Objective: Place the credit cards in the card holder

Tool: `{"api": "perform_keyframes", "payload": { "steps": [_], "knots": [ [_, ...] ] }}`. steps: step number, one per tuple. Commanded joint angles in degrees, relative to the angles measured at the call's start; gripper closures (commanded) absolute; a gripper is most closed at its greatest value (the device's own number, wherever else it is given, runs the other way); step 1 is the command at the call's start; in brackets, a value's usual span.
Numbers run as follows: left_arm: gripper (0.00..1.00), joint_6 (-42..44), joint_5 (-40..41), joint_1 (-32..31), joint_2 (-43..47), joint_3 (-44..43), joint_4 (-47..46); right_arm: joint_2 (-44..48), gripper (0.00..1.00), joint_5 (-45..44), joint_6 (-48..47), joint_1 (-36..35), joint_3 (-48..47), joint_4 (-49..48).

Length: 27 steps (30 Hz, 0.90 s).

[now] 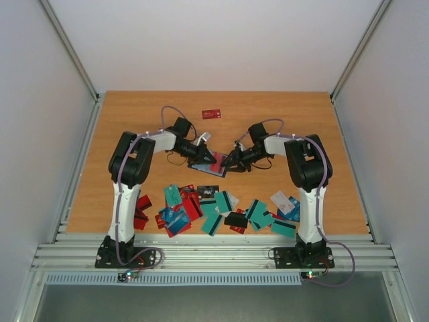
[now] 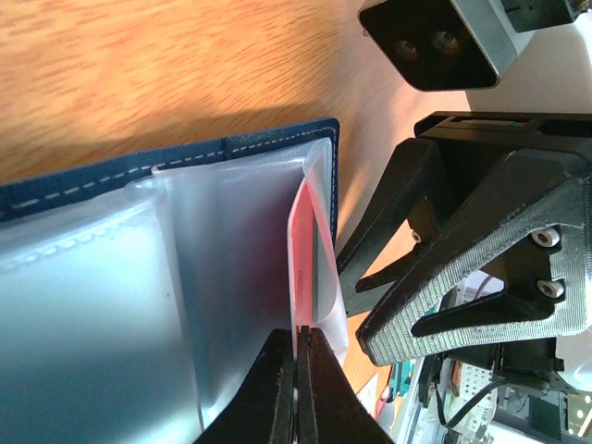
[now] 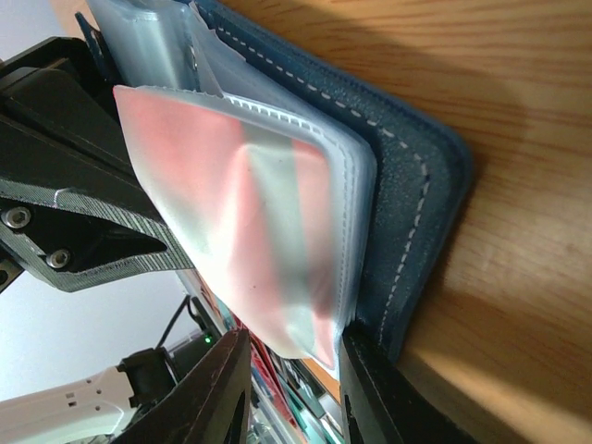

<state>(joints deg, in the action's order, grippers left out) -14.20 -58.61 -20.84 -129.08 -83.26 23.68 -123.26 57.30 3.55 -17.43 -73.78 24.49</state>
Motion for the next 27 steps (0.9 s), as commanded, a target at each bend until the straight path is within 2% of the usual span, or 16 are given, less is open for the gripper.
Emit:
{"api": "perform_keyframes", "payload": {
  "steps": [1,7,15,20,24,27],
  "knots": [
    [1.0,2.49,-0.66,-1.4,-3.68,-1.27,4.4,-3.76,0.71,-7.0,-1.89,-1.38,0.53,4.83],
    [1.0,5.45,-2.64,-1.98,-5.84,-3.53,8.33,-4.15,0.69,-7.08,-2.64,-1.38,-1.05,6.77],
    [0.98,4.65,-3.32,-2.71,-6.19,-3.9,6.91,-4.72,0.67,-7.09,-6.19,-1.38,-2.78,9.0],
    [0.86,4.56,-1.36,-2.74,-5.52,-4.06,7.24,-4.48,0.66,-7.74,-8.31,-1.38,-4.1,11.8],
    [0.82,4.31,1.66,-2.51,-4.05,-4.0,8.47,-3.15,0.65,-8.36,-9.28,-1.31,-3.97,13.56],
    [0.75,3.93,3.36,-2.45,-2.58,-3.86,9.26,-1.68,0.64,-8.51,-8.9,-1.34,-3.58,13.93]
  ]
}}
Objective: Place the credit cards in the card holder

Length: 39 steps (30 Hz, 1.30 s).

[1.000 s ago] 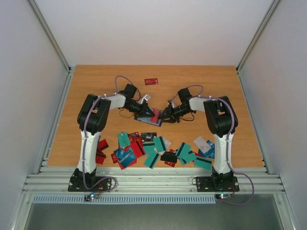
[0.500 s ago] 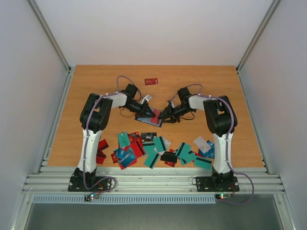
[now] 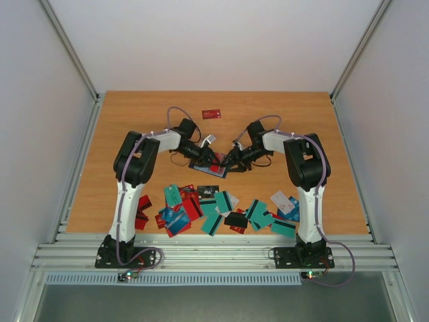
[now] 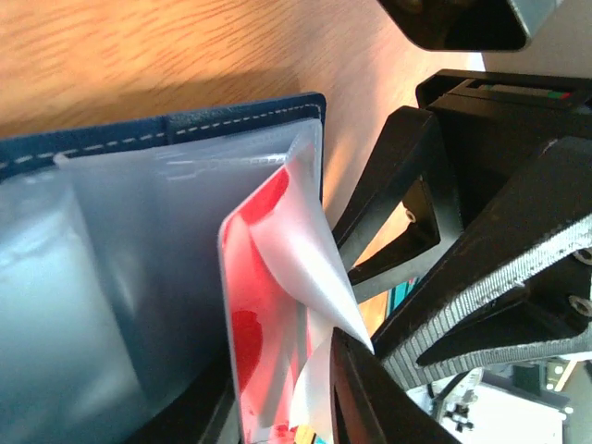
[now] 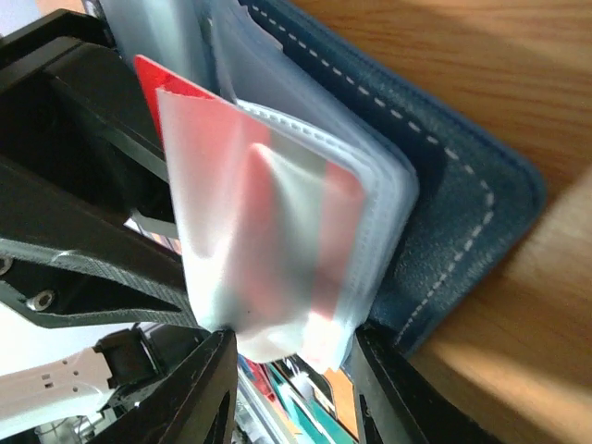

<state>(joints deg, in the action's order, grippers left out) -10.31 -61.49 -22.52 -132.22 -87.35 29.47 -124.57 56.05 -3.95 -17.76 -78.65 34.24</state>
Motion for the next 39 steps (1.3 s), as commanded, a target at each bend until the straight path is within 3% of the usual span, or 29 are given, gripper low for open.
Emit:
{"api": "perform_keyframes", "payload": {
  "steps": [1,10,24,32,34,39],
  "knots": [
    [0.73,0.02,6.84,-0.77,1.02,0.2,3.83,0.1,0.63,-7.22,-1.27,-0.97,1.43,4.25],
    [0.65,2.75,11.71,-0.77,2.12,-3.15,12.26,4.68,0.61,-9.29,-2.05,-0.8,1.56,7.18],
    [0.35,2.87,19.58,-0.77,5.26,-5.2,17.23,12.12,0.6,-10.01,-0.75,0.88,6.62,6.35],
    [0.28,2.81,25.36,-2.64,5.28,-6.74,20.18,13.02,0.6,-9.53,1.69,0.87,7.15,4.49],
    [0.21,2.79,27.58,-3.55,4.74,-7.74,21.47,13.2,0.6,-9.31,2.65,0.84,7.42,3.53],
    [0.2,2.06,32.38,-6.13,3.97,-9.89,24.03,14.06,0.6,-9.37,3.85,0.88,8.59,1.8]
  ]
}}
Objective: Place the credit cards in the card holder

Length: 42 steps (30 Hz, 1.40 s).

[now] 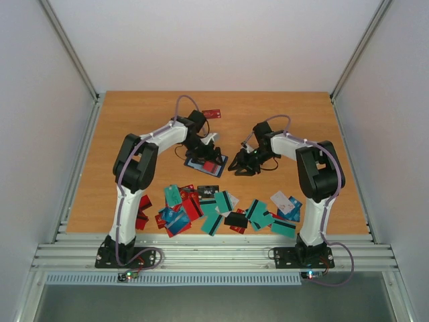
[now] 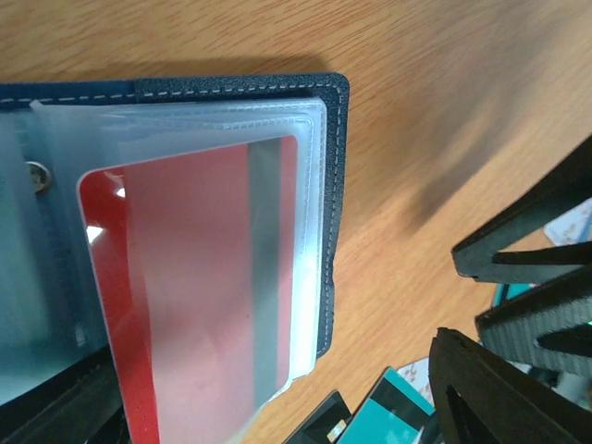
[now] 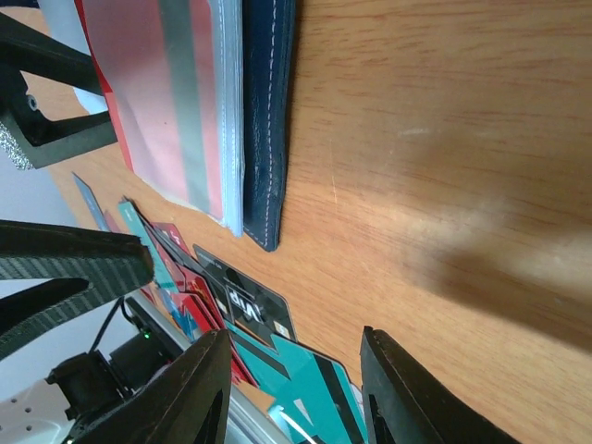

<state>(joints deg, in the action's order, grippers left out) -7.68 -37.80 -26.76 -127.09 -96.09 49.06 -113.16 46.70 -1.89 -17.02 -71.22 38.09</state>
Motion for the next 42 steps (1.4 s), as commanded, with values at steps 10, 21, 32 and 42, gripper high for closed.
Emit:
{"api": "perform_keyframes", "payload": {
  "steps": [10,21,32,42],
  "knots": [
    [0.11,-4.3,20.09,-6.4,-1.45,-4.04,7.29,2.97,0.6,-0.03,3.83,0.14,1.35,-3.29],
    [0.01,-4.11,22.34,-9.42,-5.32,-12.02,12.37,3.15,0.59,-0.03,3.3,0.1,-0.34,-2.14],
    [0.01,-4.75,23.82,-8.0,4.48,-10.28,13.59,5.07,0.59,-0.56,3.48,0.62,0.51,-2.71],
    [0.01,-3.37,21.62,-2.8,10.25,-6.64,12.42,5.5,0.59,2.03,7.83,0.76,1.69,-7.48]
  ]
}}
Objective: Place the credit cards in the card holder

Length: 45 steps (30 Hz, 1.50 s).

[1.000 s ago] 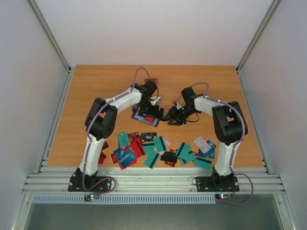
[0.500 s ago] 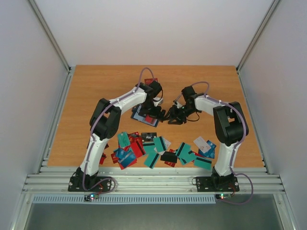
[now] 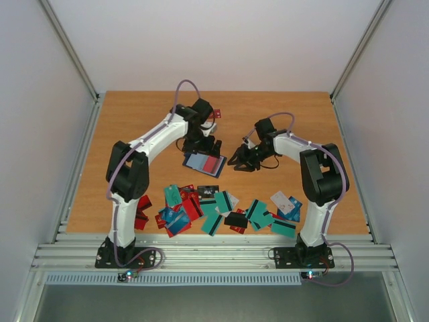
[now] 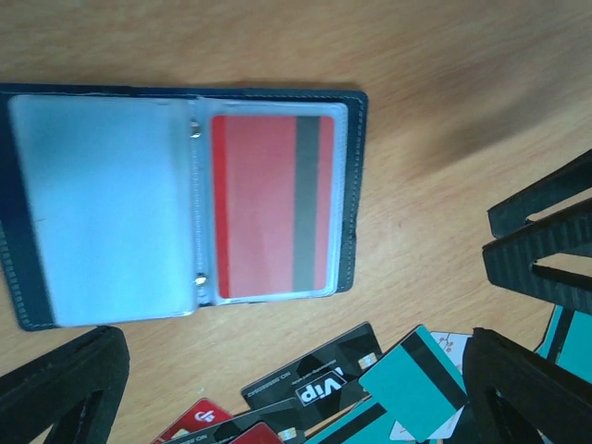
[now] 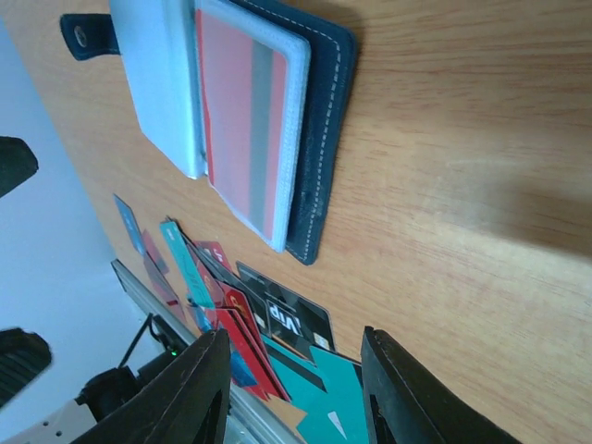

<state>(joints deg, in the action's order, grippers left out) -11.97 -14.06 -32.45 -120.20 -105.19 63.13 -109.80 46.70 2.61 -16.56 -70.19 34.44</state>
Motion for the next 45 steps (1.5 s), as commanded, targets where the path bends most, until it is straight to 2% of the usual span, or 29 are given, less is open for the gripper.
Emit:
{"api": "perform_keyframes", "payload": {
  "steps": [1,6,11,18,27,34,37,40,45],
  "knots": [
    [0.02,2.02,-3.44,3.53,3.46,3.14,-2.73,2.18,0.59,2.75,4.53,0.3,1.13,-5.22],
    [0.08,5.8,-4.03,7.21,1.33,3.87,-4.37,2.54,0.59,6.21,10.55,0.3,4.99,-13.0],
    [0.19,7.12,-6.28,11.03,-2.82,3.95,-5.89,3.38,0.59,6.59,10.51,0.3,5.95,-12.45],
    [0.23,8.64,1.57,11.09,-5.76,4.04,-7.19,3.98,0.59,6.46,8.85,0.3,5.78,-10.07],
    [0.47,8.12,9.65,11.09,-6.8,3.15,-10.68,3.91,0.59,6.56,7.25,0.32,5.11,-7.8],
    [0.81,9.83,8.76,11.09,-4.77,4.99,-11.44,3.95,0.59,6.39,6.53,0.56,5.07,-7.19],
    [0.93,10.14,6.24,11.03,-3.53,6.27,-11.59,3.68,0.59,6.41,6.45,0.56,4.92,-7.19],
    [0.96,9.33,4.33,10.77,-1.11,8.44,-11.13,3.94,0.59,6.19,5.99,0.82,4.89,-6.92],
    [0.96,4.54,3.01,9.92,4.97,15.58,-11.41,4.35,0.59,5.92,5.06,1.64,5.41,-6.46]
  ]
}}
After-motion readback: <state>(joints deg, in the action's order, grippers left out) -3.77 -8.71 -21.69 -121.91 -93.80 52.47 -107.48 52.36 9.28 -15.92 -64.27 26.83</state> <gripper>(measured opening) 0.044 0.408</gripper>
